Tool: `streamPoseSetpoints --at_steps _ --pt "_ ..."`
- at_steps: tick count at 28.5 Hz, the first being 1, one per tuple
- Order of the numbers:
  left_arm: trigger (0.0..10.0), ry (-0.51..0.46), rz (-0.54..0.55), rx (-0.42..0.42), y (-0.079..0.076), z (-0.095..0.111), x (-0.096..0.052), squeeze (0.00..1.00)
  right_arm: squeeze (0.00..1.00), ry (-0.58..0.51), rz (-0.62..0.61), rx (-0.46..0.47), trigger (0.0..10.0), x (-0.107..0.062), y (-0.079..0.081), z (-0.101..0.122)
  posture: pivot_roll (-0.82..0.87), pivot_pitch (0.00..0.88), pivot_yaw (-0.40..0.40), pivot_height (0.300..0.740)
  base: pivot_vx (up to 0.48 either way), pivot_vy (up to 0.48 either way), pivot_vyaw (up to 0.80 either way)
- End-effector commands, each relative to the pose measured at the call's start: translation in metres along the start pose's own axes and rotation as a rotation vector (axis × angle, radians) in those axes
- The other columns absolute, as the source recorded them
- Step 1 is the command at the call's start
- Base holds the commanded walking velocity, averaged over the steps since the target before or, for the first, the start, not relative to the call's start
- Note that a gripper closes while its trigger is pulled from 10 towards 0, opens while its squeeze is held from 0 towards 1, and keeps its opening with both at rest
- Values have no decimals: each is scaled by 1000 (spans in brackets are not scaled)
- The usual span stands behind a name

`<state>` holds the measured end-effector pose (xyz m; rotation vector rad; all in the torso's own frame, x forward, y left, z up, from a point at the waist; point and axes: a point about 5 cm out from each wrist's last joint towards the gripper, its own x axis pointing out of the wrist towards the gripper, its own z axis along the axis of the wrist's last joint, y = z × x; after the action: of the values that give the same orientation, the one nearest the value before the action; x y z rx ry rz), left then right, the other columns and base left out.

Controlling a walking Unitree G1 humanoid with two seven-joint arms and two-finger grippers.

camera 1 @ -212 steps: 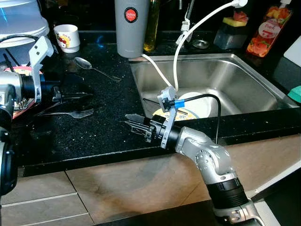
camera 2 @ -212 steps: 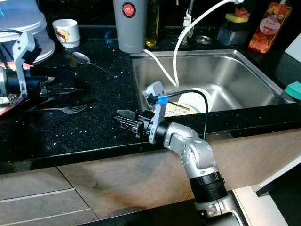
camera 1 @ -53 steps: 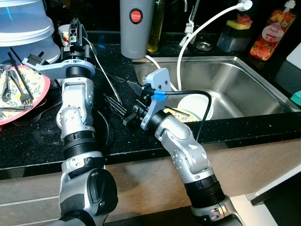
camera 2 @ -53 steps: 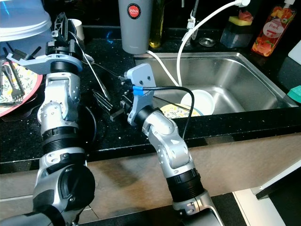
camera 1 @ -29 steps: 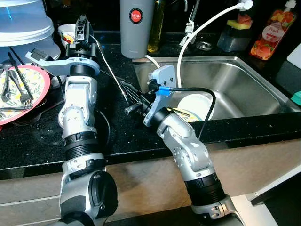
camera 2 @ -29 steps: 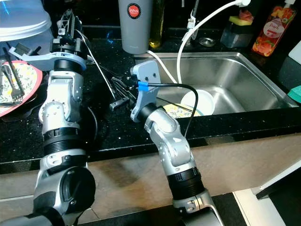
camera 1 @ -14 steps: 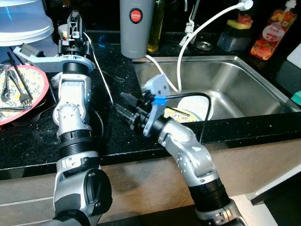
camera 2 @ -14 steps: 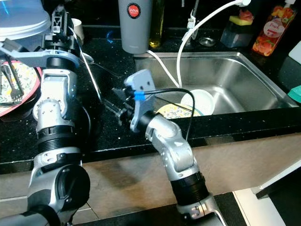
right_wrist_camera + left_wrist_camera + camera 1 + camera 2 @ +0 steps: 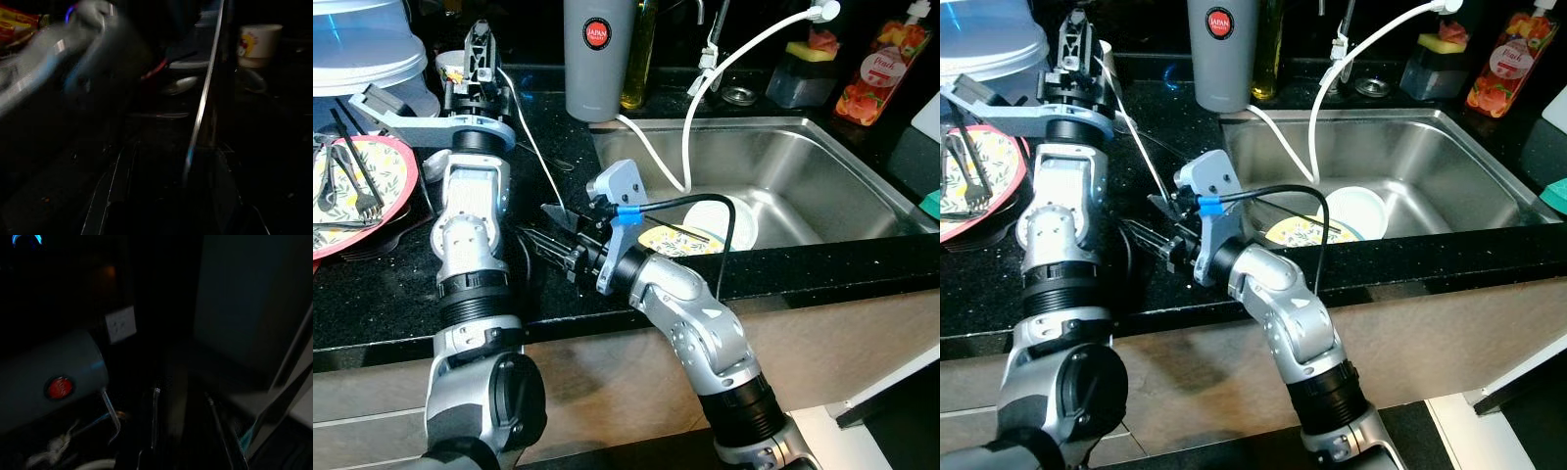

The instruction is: Kitchen organization

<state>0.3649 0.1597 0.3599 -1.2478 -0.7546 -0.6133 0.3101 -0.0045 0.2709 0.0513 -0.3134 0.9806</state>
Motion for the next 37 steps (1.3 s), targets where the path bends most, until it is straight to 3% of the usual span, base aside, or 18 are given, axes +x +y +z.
streamPoseSetpoints --at_steps 1,2,5,6,7,12,23,29,30,31,37 --pt "0 22 2 28 3 -2 -3 0 443 -51 -2 -20 10000 0 0 12 122 143 -15 740 0 0 0" --pt "0 24 1 39 4 -2 -3 0 1000 -52 5 -25 10000 0 0 13 122 143 -15 740 0 0 0" --pt "0 11 7 66 7 3 -2 0 1000 -35 15 -77 10000 0 0 17 122 143 -15 740 0 0 0" --pt "0 7 4 88 8 5 -1 0 678 -34 19 -97 10000 0 1 20 122 151 -15 740 0 0 0" --pt "0 -6 11 105 10 10 0 0 0 -35 21 -118 10000 0 1 25 120 150 -14 740 0 0 0" --pt "0 -10 -1 97 8 13 2 0 0 -24 -4 -142 10000 1 -2 26 120 151 -12 740 0 0 0" --pt "0 -6 -24 42 2 1 1 0 0 13 -38 -96 10000 6 -2 15 120 151 -12 740 0 0 0" --pt "0 3 -42 31 -2 -1 1 0 0 46 -106 -104 10000 6 -11 9 124 152 -11 740 0 0 0" --pt "0 3 -41 32 -2 -1 1 0 0 48 -116 -102 4157 6 -13 9 124 152 -11 740 0 0 0" --pt "0 3 -41 33 -2 -1 1 0 0 48 -124 -97 0 5 -14 9 124 152 -11 740 0 0 0" --pt "0 5 -42 35 -3 0 1 0 0 45 -144 -82 0 4 -17 9 124 152 -13 740 0 0 0"
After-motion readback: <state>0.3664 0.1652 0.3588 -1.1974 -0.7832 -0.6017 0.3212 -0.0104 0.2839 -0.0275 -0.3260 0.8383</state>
